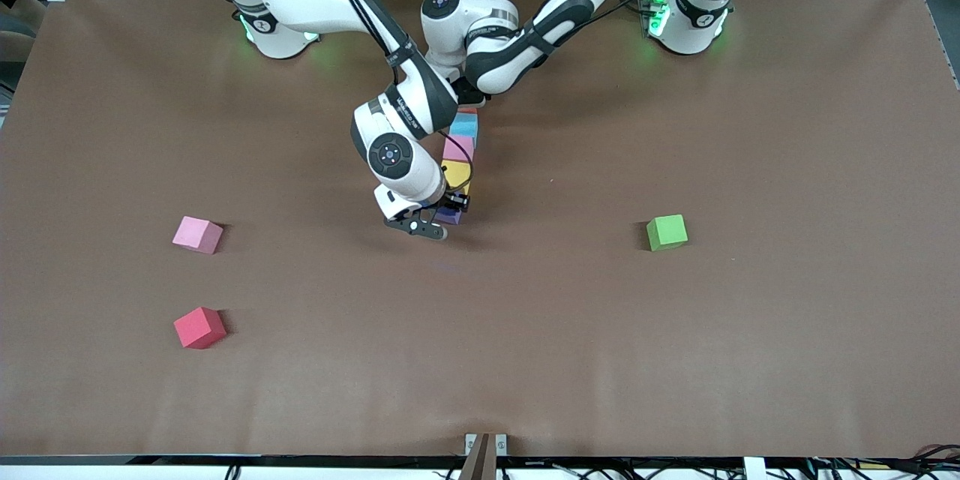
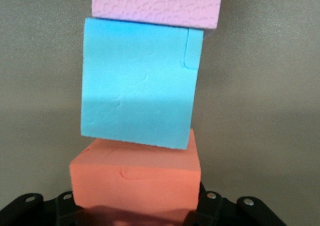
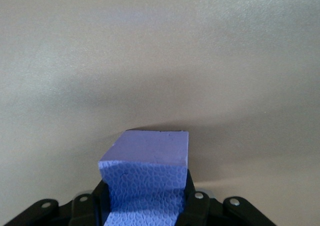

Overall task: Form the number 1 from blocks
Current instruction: 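Place the purple cube against the yellow cube with the right gripper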

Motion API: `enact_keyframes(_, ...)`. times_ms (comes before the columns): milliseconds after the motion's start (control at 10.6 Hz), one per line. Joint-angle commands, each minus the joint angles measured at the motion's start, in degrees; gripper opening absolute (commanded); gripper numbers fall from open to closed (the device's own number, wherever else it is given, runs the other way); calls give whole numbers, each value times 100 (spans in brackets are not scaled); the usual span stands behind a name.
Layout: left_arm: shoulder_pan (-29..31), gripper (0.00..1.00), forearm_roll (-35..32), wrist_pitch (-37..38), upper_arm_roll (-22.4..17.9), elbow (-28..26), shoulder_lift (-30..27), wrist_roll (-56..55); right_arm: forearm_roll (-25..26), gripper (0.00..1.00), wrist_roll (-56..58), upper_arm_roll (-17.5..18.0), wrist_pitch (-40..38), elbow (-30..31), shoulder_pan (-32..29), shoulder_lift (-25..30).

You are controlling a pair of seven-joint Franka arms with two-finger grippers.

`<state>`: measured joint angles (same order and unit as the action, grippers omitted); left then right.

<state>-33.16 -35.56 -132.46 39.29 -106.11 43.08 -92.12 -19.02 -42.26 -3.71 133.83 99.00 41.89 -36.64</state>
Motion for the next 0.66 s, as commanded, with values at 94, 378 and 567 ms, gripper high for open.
enact_keyframes(94,-217,0,58,107,-238,160,69,151,-49,56,86,11,73,207,74,175)
enact_keyframes(378,-253,0,84,115,-265,143,95,177,-40,71,86,72,73,207,74,175)
enact_keyframes(567,-253,0,84,124,-273,99,96,282,-40,83,86,107,73,207,74,175)
